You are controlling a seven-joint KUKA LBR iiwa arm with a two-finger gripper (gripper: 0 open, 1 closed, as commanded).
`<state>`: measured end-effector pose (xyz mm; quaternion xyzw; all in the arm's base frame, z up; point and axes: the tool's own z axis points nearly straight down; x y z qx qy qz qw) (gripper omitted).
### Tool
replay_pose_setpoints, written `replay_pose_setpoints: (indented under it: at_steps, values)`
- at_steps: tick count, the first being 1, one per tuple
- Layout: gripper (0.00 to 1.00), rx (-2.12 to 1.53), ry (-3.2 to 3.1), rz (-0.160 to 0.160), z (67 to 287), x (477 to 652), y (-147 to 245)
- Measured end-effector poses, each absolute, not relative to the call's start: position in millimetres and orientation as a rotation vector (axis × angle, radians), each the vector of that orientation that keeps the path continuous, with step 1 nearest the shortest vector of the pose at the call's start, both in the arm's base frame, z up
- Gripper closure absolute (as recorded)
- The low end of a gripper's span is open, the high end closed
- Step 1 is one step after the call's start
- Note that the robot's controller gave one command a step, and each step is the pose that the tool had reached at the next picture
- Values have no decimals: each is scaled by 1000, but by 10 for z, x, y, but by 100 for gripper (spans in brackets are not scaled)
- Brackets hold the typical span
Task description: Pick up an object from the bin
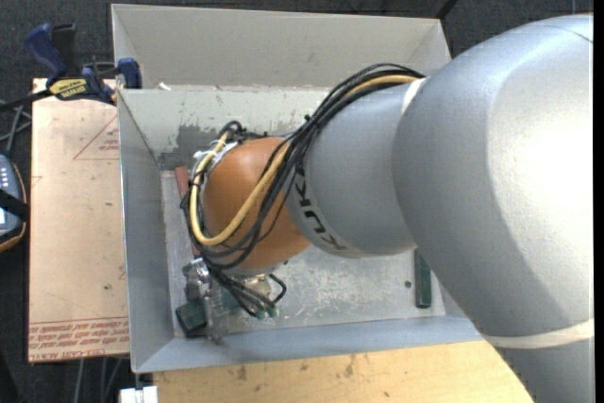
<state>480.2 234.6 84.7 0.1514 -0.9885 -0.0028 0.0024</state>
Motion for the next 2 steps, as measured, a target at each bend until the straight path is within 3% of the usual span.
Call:
replay_pose_setpoints:
  at_steps: [2]
  values:
    - [100, 475, -3106, -2, 1211, 4816, 2322]
